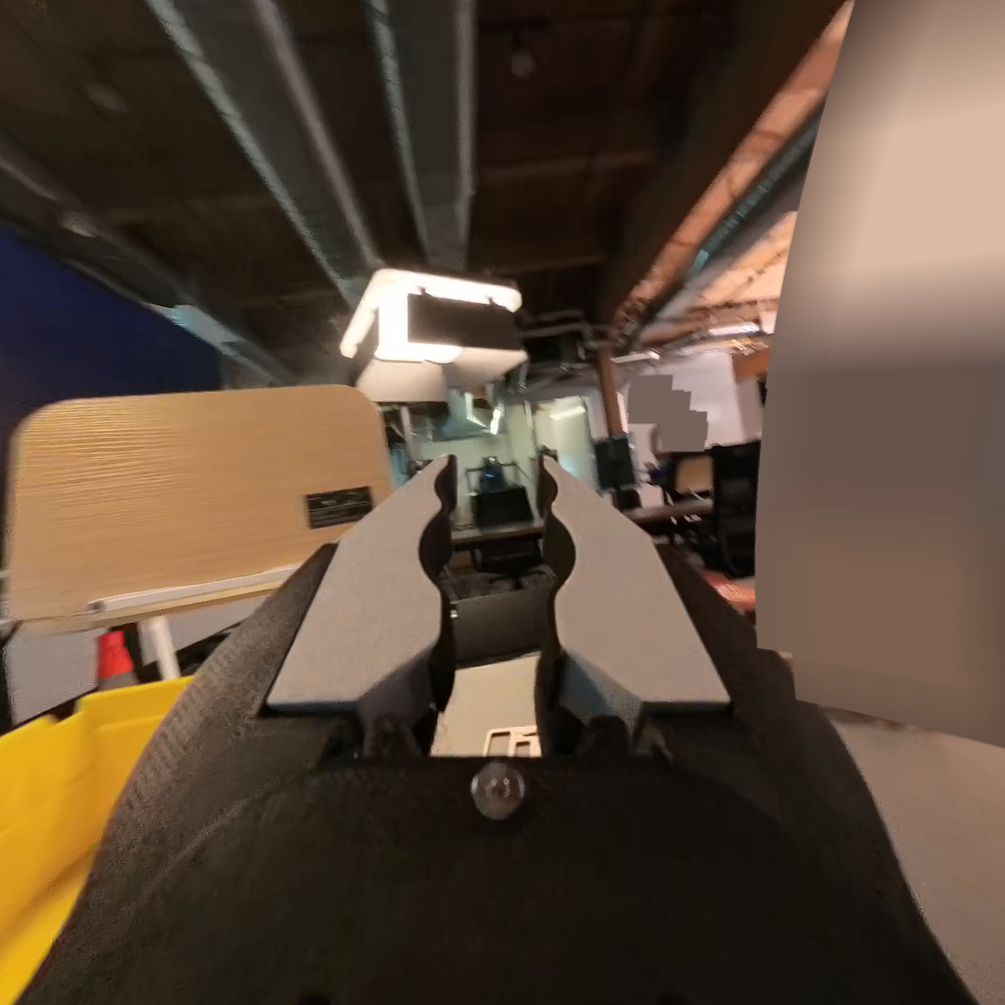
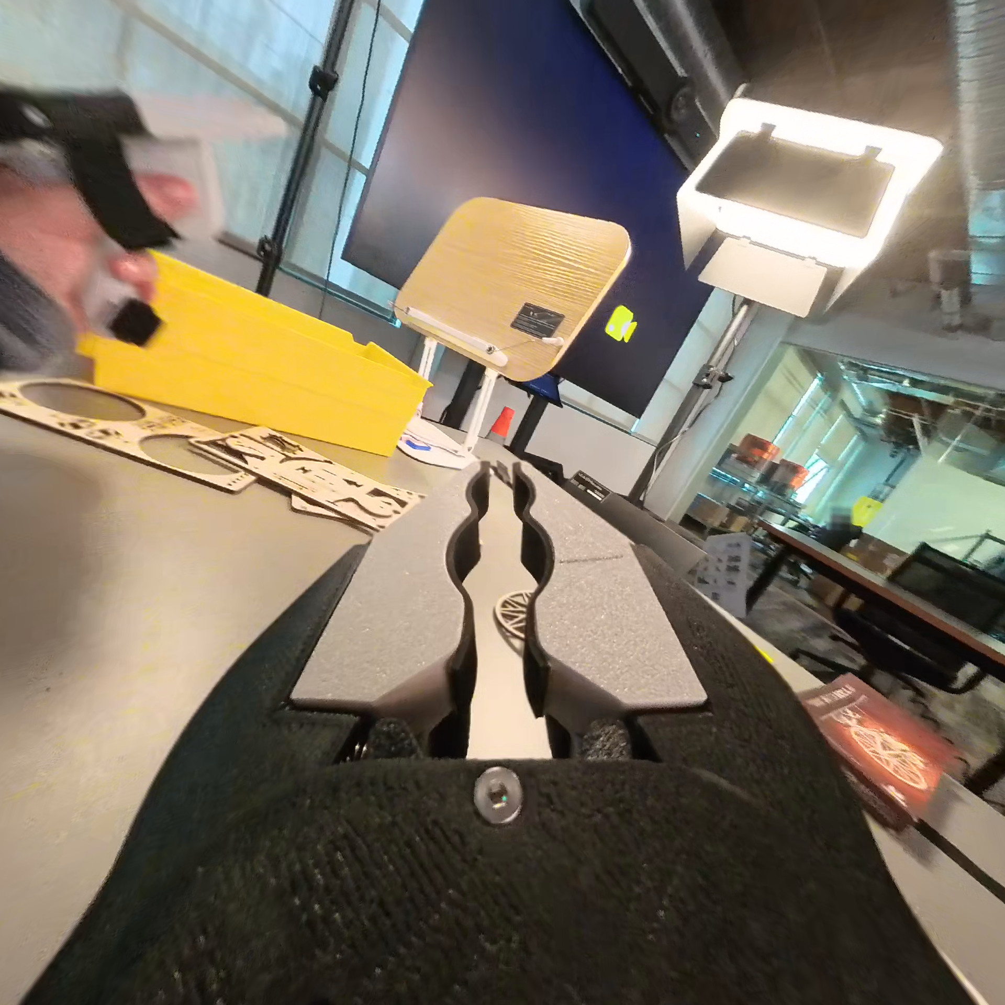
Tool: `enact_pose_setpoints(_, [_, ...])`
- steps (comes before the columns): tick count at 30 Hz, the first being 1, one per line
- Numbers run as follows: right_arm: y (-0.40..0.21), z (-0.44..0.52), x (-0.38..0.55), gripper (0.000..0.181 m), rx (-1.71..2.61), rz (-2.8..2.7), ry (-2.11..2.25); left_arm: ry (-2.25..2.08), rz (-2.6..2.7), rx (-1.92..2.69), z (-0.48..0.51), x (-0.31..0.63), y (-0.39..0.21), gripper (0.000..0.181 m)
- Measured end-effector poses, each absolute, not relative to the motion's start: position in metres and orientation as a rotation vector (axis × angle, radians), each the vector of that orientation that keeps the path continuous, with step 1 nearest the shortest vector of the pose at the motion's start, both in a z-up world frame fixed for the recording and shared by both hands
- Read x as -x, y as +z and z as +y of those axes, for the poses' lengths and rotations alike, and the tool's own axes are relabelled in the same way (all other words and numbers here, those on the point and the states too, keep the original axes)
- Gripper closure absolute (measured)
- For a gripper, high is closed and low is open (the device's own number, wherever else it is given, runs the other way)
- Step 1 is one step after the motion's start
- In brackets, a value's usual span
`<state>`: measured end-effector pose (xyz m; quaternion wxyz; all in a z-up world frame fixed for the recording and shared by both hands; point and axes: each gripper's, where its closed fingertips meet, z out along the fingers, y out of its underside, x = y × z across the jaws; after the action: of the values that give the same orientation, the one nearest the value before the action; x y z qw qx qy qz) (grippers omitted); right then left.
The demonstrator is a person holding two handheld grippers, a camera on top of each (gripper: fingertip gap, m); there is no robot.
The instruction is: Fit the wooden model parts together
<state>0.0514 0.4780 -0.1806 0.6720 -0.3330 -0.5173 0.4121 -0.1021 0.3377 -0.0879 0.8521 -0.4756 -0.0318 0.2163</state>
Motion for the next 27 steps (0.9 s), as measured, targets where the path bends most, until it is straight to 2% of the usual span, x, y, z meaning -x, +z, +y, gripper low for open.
enact_pose_setpoints(13, [-0.192,0.506,-0.049,0.176,0.814,-1.167,0.635,0.518,-0.357,0.860,0.186,0.134,-0.099,0.154])
enact_pose_setpoints(27, [-0.198,0.551,-0.060,0.175,0.995,-1.052,0.399,0.243,-0.381,0.790,0.194,0.134,-0.136,0.153])
